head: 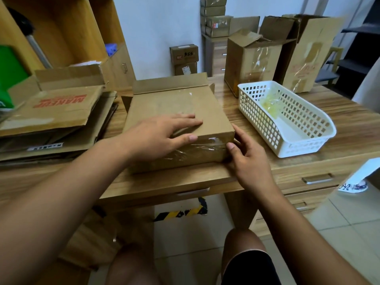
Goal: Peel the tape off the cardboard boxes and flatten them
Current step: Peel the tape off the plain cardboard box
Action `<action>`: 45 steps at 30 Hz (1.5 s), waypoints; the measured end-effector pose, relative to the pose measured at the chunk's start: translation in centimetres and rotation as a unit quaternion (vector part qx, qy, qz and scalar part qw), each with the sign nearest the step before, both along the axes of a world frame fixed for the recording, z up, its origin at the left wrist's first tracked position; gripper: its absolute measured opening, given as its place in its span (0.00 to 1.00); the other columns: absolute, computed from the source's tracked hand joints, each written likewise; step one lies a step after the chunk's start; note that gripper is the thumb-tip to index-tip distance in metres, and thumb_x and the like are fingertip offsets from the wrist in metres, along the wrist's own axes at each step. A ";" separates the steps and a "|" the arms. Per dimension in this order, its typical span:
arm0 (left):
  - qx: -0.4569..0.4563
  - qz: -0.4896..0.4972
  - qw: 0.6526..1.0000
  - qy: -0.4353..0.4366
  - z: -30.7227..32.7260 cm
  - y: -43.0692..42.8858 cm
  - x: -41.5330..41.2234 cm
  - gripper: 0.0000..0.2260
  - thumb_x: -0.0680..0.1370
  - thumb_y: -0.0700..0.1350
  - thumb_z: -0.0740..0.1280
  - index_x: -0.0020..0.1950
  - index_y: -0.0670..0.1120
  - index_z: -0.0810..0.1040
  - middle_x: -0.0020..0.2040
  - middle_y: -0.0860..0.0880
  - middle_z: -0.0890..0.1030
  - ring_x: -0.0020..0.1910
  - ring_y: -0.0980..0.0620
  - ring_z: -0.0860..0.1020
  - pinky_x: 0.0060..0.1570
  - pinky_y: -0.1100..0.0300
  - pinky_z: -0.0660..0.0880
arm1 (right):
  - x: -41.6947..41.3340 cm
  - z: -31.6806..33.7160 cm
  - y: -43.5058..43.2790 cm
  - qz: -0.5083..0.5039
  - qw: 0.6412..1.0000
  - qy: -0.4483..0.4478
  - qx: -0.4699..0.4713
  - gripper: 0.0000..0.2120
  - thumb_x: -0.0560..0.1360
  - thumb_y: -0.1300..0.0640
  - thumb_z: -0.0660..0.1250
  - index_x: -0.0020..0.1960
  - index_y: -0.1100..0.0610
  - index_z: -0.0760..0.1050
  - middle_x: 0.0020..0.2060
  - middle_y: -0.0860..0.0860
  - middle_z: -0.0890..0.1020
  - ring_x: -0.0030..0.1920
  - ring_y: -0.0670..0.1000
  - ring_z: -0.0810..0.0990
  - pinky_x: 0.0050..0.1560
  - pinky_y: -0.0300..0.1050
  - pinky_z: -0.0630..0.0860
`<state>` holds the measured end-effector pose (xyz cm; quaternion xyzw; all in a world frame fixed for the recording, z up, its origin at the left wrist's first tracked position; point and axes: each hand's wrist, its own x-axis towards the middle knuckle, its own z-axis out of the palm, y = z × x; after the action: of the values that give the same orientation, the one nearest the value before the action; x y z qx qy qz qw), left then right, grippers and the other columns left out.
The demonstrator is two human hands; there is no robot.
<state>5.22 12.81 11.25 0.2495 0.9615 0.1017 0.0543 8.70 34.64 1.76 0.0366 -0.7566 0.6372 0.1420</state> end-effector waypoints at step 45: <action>0.051 -0.002 0.999 0.007 -1.0 -0.9 -0.5 0.23 0.79 0.66 0.55 0.75 0.72 0.57 0.77 0.69 0.54 0.72 0.69 0.51 0.70 0.60 0.50 | 2.8 -0.8 -5.1 -0.048 0.995 -0.027 0.079 0.25 0.83 0.61 0.60 0.79 0.55 0.63 0.80 0.42 0.54 0.77 0.37 0.57 0.75 0.34 0.58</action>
<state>4.74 11.94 10.23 0.2549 0.9548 0.1490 0.0350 11.53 29.58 0.92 -0.0063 -0.8089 0.5688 0.1489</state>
